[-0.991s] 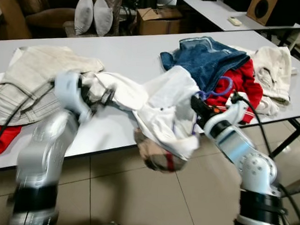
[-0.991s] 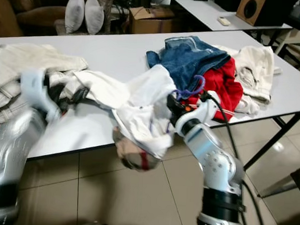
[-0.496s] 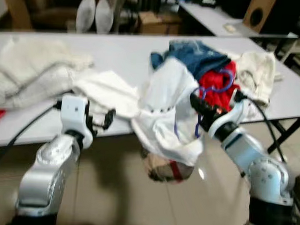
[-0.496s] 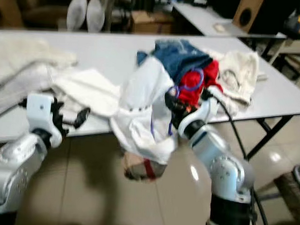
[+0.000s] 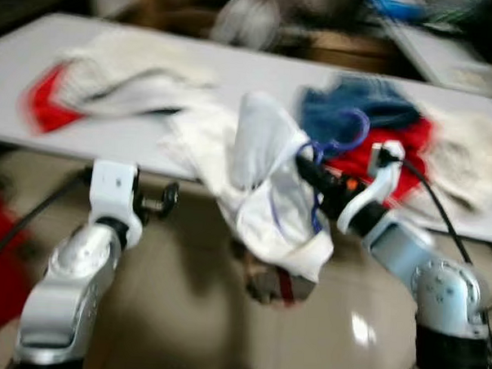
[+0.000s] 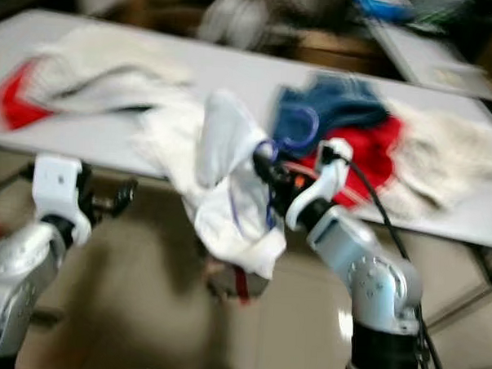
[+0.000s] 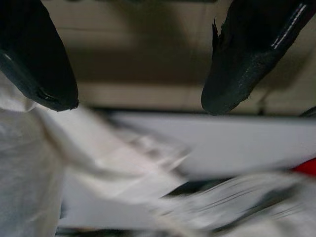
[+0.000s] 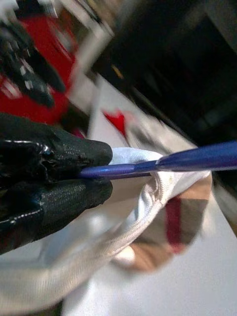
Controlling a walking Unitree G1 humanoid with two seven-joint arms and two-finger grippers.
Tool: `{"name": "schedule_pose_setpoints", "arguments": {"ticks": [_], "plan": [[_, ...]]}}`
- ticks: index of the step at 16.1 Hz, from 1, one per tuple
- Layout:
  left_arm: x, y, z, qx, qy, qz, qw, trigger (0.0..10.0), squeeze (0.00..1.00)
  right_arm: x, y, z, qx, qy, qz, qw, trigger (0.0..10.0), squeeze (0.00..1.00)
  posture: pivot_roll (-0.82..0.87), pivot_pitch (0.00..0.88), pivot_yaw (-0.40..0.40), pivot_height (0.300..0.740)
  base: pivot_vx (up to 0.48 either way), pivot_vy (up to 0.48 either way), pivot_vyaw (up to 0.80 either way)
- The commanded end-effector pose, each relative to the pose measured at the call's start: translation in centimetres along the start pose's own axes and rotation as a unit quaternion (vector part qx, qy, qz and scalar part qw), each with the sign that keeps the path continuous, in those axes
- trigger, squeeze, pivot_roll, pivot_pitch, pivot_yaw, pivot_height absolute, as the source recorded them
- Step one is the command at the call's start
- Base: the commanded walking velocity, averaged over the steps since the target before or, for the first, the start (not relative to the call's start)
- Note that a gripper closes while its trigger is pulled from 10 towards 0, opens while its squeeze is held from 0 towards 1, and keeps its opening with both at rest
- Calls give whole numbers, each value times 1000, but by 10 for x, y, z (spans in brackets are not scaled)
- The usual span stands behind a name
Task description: Hang hanger
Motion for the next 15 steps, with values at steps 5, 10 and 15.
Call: {"name": "schedule_pose_setpoints", "arguments": {"ticks": [5, 10, 15], "plan": [[-17, -10, -7, 16, 1, -13, 1000, 10000, 533, 18, 19, -19, 44, 18, 62, 997, 10000, 0, -29, 0, -24, 740, 0, 0, 779], [-18, -2, -16, 30, -25, -21, 999, 10000, 525, 6, 12, -35, 72, 20, 50, 996, 10000, 0, -22, 0, -27, 740, 0, 0, 775], [-22, -12, -13, 25, -25, -12, 999, 10000, 529, -8, 19, -36, 83, 69, 30, 994, 10000, 0, -26, 0, -28, 740, 0, 0, 775]]}}
Point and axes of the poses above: a point about 5 cm out from each wrist's last joint towards the gripper, its own y axis pointing back from the gripper into the wrist, its own z axis along the axis of the wrist's last joint, x = y × z, the point moved 6 cm from there along -y, pointing out of the wrist towards the gripper, and after that the axes turned 2 degrees about y, right-handed, at the moved point
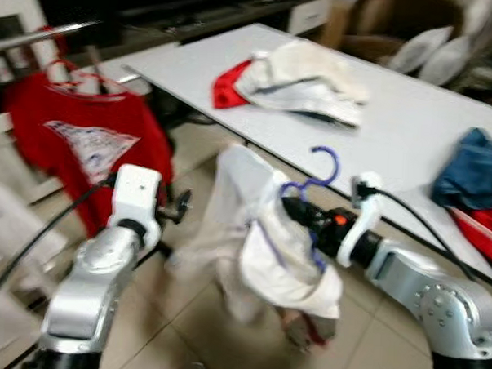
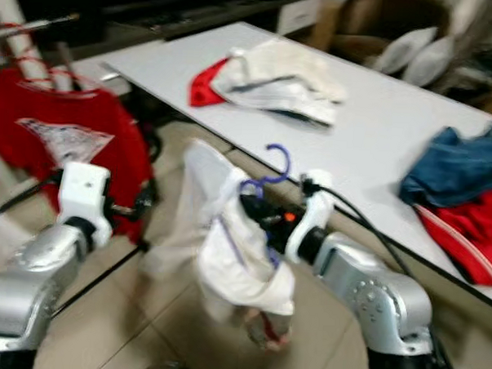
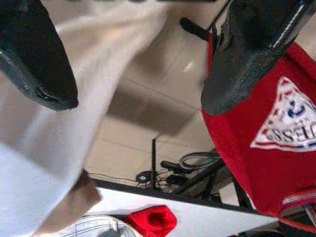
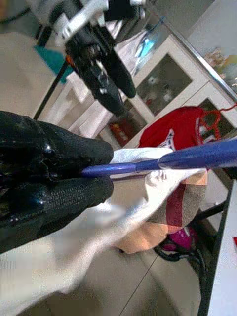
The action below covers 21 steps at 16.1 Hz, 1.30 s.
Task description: Hang hanger
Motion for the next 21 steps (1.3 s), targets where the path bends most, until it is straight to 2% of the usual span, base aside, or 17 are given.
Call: {"name": "schedule_pose_setpoints", "arguments": {"ticks": [1, 3, 5, 9, 11, 14, 15, 17, 19, 20, 21], "plan": [[3, 2, 0, 3, -3, 9, 1000, 10000, 533, 2, -2, 8, -17, 12, 9, 1000, 10000, 0, -19, 0, -34, 740, 0, 0, 775], [6, 1, -3, 8, -10, 12, 1000, 10000, 529, -4, -5, 5, -9, 40, 6, 999, 10000, 0, -20, 0, -35, 740, 0, 0, 775], [9, 0, -8, 14, -15, 17, 1000, 10000, 525, -16, -4, 4, -6, 81, -15, 997, 10000, 0, -36, 0, -25, 740, 0, 0, 772], [5, -11, 1, 2, -30, 8, 1000, 10000, 529, -27, -2, 19, -20, 132, -31, 991, 10000, 0, -44, 0, -13, 740, 0, 0, 750], [5, -11, 4, -4, -38, 16, 999, 10000, 529, -35, 0, 21, -23, 137, -31, 990, 10000, 0, -12, 0, -45, 740, 0, 0, 744], [14, -1, 2, -7, -38, 31, 999, 10000, 525, -43, -10, 17, -9, 148, -26, 989, 10000, 0, -3, 0, -57, 740, 0, 0, 738], [14, -1, 0, -3, -22, 31, 999, 10000, 522, -42, -11, 17, -11, 147, -25, 989, 10000, 0, -8, 0, -54, 740, 0, 0, 738], [8, -5, 3, -10, -3, 23, 1000, 10000, 510, -43, -8, 17, -21, 141, -34, 989, 10000, 0, -32, 0, -45, 740, 0, 0, 738], [-2, -7, 5, -19, -21, 8, 1000, 10000, 514, -51, -2, 11, -33, 114, -61, 991, 10000, 0, -43, 9, -40, 740, 0, 0, 738], [-10, -6, 3, -19, -41, -2, 999, 10000, 514, -53, 1, 0, -36, 89, -71, 993, 10000, 0, -34, 22, -37, 740, 0, 0, 738], [-13, -5, 2, -17, -48, -4, 999, 10000, 514, -52, 2, -11, -31, 79, -75, 994, 10000, 0, -29, 25, -34, 740, 0, -341, 738]]}}
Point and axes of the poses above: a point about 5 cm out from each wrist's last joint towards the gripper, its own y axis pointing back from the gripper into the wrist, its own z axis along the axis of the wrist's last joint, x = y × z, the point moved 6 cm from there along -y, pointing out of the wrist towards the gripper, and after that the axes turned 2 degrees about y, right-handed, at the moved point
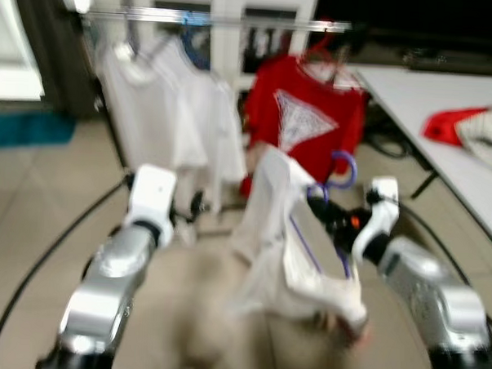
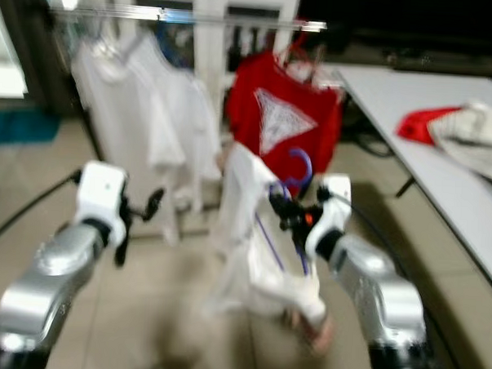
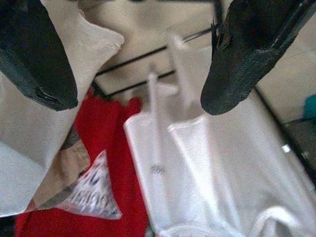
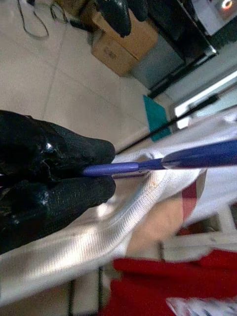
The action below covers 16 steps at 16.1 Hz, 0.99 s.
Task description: Hang hanger
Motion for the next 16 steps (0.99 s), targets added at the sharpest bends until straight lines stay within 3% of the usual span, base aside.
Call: {"name": "schedule_pose_setpoints", "arguments": {"ticks": [1, 4, 11, 13, 15, 16], "plan": [[-2, 1, 5, -8, -7, -2, 1000, 10000, 514, 1, 3, 6, -16, 7, -1, 1000, 10000, 0, -27, 25, -33, 740, 0, -341, 738], [-2, 0, 6, -7, -7, -7, 1000, 10000, 514, 5, -1, 2, -18, 1, -3, 1000, 10000, 0, -23, 24, -18, 740, 0, -403, 738], [3, -5, 10, -15, -11, -2, 1000, 10000, 514, 3, -11, 19, -29, 42, 6, 999, 10000, 0, -7, 0, -24, 740, 0, -406, 729], [8, -4, 10, -18, 12, -7, 1000, 10000, 384, 7, -12, 33, -44, 56, 26, 997, 10000, 0, -6, 0, -21, 740, 0, 0, 0], [10, -3, 7, -13, 37, -30, 999, 10000, 416, 13, -10, 38, -45, 73, 48, 995, 10000, 0, -7, 0, -18, 740, 0, 0, 0], [10, -1, 9, -18, 32, -42, 998, 10000, 1000, 15, -9, 39, -41, 85, 60, 994, 10000, 0, -10, 0, -18, 740, 0, 0, 0]]}}
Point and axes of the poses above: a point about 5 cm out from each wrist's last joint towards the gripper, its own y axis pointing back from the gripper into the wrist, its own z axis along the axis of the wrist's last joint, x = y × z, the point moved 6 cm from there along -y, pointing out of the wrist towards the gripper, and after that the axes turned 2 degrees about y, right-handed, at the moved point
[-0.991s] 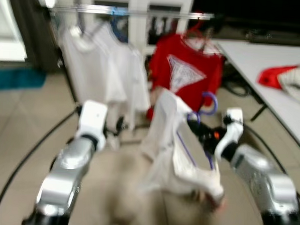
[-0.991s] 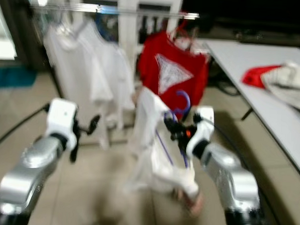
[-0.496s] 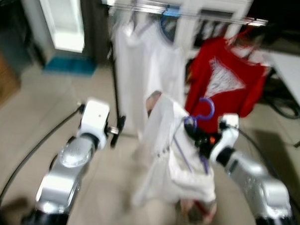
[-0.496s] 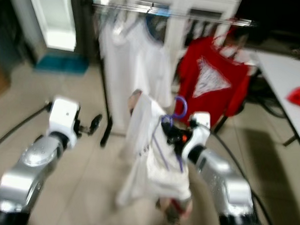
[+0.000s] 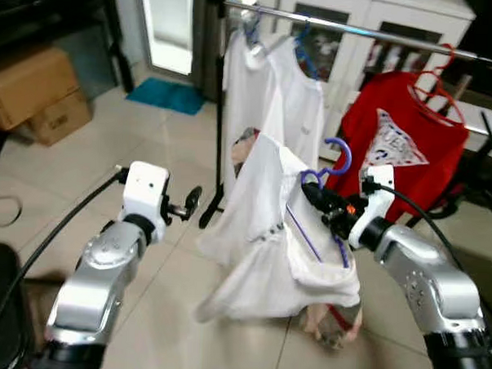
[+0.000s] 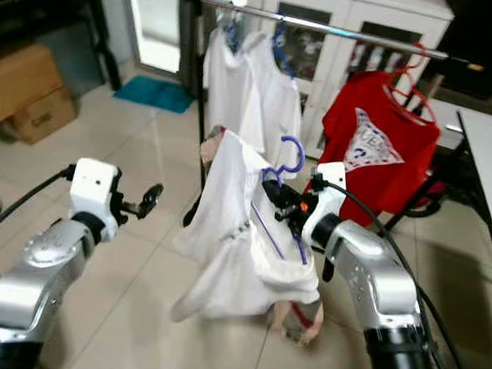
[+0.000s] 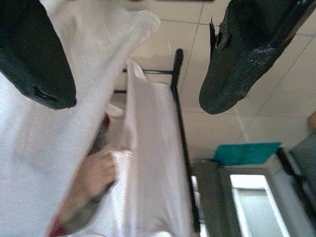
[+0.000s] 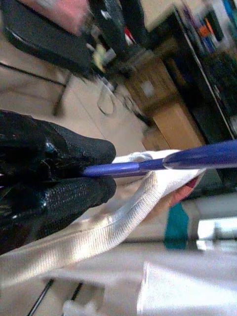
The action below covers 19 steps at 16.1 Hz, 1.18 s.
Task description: Hang hanger
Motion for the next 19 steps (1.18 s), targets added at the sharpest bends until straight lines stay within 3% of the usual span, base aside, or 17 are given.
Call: {"name": "schedule_pose_setpoints", "arguments": {"ticks": [1, 3, 5, 7, 10, 11, 13, 15, 16, 17, 19], "plan": [[6, 4, 5, -8, -16, -17, 1000, 10000, 1000, 11, 1, 13, -11, 32, 39, 999, 10000, 0, -14, 0, -15, 740, 0, 0, 0], [25, 8, 10, -7, -52, -39, 998, 10000, 1000, 18, 7, 17, 4, 72, 91, 993, 10000, 0, -18, 0, -3, 740, 0, 0, 0], [32, 9, 12, -2, -82, -65, 995, 10000, 1000, 20, 11, 18, 17, 96, 119, 988, 10000, 0, -19, 0, -3, 740, 0, 0, 0], [35, 10, 24, -2, -176, -153, 972, 10000, 1000, 29, 23, 33, 26, 125, 194, 973, 10000, 0, -19, 0, -11, 740, 0, 0, 0], [30, 7, 32, -16, -183, -229, 956, 10000, 984, 48, 30, 38, 29, 138, 264, 954, 10000, 0, -23, 0, -8, 740, 0, 0, 0], [29, 8, 26, 1, -182, -256, 950, 10000, 592, 51, 31, 40, 24, 134, 275, 952, 10000, 0, -26, 0, -4, 740, 0, 0, 0], [25, 8, 20, 14, -185, -294, 938, 10000, 118, 56, 34, 42, 21, 134, 293, 946, 10000, 0, -27, 0, -2, 740, 0, 0, 0], [16, 8, 15, 14, -187, -341, 921, 10000, 0, 62, 38, 43, 21, 131, 313, 940, 10000, 0, -24, 0, 1, 740, 0, 0, 0], [12, 9, 13, 16, -185, -361, 914, 5333, 0, 64, 39, 43, 21, 131, 317, 939, 10000, 0, -25, 0, 6, 740, 0, 0, 0], [8, 13, 12, 18, -182, -378, 908, 0, 0, 64, 39, 43, 22, 132, 316, 939, 10000, 0, -22, 0, 7, 740, 0, 0, 0], [6, 18, 11, 21, -184, -392, 901, 0, 0, 63, 39, 43, 20, 131, 314, 940, 10000, 0, -15, 0, 9, 740, 0, 0, 0]]}}
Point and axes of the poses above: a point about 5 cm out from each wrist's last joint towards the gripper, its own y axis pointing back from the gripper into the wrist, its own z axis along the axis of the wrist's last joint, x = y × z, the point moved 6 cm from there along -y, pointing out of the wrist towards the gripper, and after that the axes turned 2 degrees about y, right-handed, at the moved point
